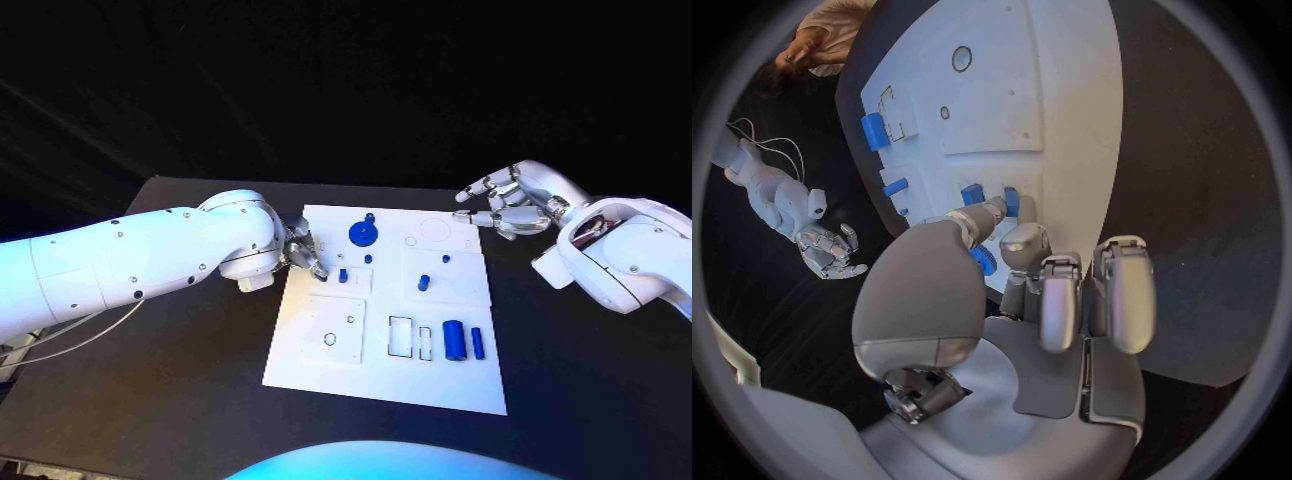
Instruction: Assemble the parts on the task board
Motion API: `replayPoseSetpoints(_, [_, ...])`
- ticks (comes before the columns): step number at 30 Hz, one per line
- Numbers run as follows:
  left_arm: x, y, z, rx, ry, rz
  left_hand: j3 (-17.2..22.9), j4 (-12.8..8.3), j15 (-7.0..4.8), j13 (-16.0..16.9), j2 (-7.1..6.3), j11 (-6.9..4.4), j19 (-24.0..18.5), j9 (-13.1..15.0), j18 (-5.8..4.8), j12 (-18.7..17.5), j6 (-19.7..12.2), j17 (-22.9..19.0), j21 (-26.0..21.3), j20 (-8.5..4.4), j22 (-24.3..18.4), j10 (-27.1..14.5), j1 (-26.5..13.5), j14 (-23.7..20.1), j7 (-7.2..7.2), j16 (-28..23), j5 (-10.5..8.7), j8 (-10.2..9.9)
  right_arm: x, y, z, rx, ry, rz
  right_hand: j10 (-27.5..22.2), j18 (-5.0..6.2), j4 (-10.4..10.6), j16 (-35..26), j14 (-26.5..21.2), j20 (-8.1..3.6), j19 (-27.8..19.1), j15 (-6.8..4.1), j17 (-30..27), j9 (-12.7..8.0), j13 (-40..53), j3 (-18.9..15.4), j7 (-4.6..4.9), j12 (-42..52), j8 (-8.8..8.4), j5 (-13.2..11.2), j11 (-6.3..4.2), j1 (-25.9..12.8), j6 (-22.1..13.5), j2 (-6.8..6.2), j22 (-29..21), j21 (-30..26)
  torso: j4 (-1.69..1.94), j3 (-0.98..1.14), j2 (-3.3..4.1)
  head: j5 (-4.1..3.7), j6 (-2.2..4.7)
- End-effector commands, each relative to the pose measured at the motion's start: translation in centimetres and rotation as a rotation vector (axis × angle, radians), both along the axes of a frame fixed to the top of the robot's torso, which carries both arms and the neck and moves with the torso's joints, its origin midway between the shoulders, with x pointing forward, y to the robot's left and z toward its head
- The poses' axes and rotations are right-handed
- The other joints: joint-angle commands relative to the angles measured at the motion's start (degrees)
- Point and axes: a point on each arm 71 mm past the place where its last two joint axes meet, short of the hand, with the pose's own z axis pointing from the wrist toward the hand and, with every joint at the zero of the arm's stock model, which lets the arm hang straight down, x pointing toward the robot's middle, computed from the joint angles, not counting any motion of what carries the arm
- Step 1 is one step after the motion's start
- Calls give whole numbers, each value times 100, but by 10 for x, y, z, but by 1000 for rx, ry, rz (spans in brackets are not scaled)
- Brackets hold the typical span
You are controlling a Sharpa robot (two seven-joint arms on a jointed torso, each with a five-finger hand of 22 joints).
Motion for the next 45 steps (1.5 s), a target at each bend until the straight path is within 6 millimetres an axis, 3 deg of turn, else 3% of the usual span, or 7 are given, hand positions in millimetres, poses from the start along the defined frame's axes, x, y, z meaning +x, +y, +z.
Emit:
replayPoseSetpoints(1, [-2,-1,-3,24,30,-3,61,-5,-44,-14,17,-30,159,7,-98,-38,236,1509,26,-44,563,23,-84,612,-188,14,15,26,-1,1,0,-4,-1,15,-27,81,3,-27,263,-5,-17,-52,395,9,1,-31,-13,-18,40,36,-8,-13,17,48,-5,-27,-7,1,0,2,-5])
replayPoseSetpoints(17, [-2,-1,-3,31,37,-4,-156,152,-56,-43,-50,-43,159,20,-98,-40,299,1509,25,-41,567,49,-479,612,-206,14,14,53,-1,0,0,-9,-3,13,-27,81,3,-27,263,-5,-17,-52,395,9,1,-31,-13,-18,40,36,-8,-13,17,48,-5,-27,-2,2,-1,-17,-17])
replayPoseSetpoints(45, [0,0,-4,38,39,-3,-373,255,-67,-57,-117,-54,164,8,-100,-31,349,1509,29,-42,579,64,-647,612,-219,14,14,52,-2,0,0,-7,-5,14,-39,85,6,-41,255,-6,-24,-53,370,12,-15,-37,-15,-28,48,42,-10,-10,22,49,-18,-50,-4,1,0,-38,-58])
